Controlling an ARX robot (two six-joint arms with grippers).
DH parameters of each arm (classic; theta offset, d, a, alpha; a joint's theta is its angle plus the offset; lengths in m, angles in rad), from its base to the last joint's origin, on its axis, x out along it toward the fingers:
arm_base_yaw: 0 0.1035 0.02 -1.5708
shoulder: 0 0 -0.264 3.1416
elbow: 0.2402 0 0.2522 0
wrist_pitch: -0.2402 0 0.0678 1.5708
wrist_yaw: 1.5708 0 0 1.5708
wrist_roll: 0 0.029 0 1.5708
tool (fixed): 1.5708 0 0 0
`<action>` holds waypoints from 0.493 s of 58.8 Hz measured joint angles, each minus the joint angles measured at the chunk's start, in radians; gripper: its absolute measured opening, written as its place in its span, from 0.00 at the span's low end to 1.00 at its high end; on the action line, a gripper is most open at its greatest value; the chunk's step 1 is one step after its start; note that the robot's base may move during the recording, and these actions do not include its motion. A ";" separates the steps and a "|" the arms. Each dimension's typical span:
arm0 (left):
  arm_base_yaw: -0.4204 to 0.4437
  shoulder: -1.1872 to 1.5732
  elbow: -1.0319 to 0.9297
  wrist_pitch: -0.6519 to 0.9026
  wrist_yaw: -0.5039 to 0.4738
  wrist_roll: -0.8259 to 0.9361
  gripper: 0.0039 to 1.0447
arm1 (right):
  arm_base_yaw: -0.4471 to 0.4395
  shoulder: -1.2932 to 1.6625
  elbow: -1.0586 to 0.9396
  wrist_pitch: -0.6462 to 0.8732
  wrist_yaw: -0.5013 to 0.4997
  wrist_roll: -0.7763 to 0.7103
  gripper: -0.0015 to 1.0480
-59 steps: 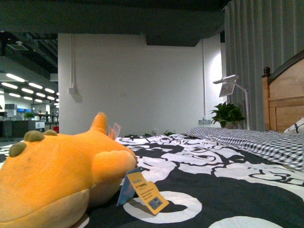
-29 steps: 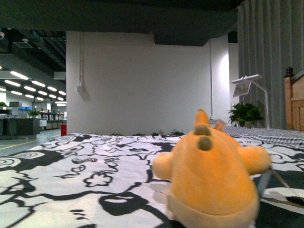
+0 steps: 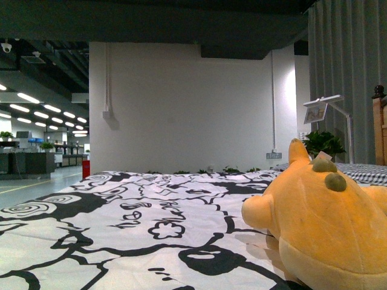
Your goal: Put away toys
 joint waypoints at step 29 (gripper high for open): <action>0.000 0.000 0.000 0.000 0.000 0.000 0.94 | 0.053 0.047 0.003 0.047 0.251 0.019 0.94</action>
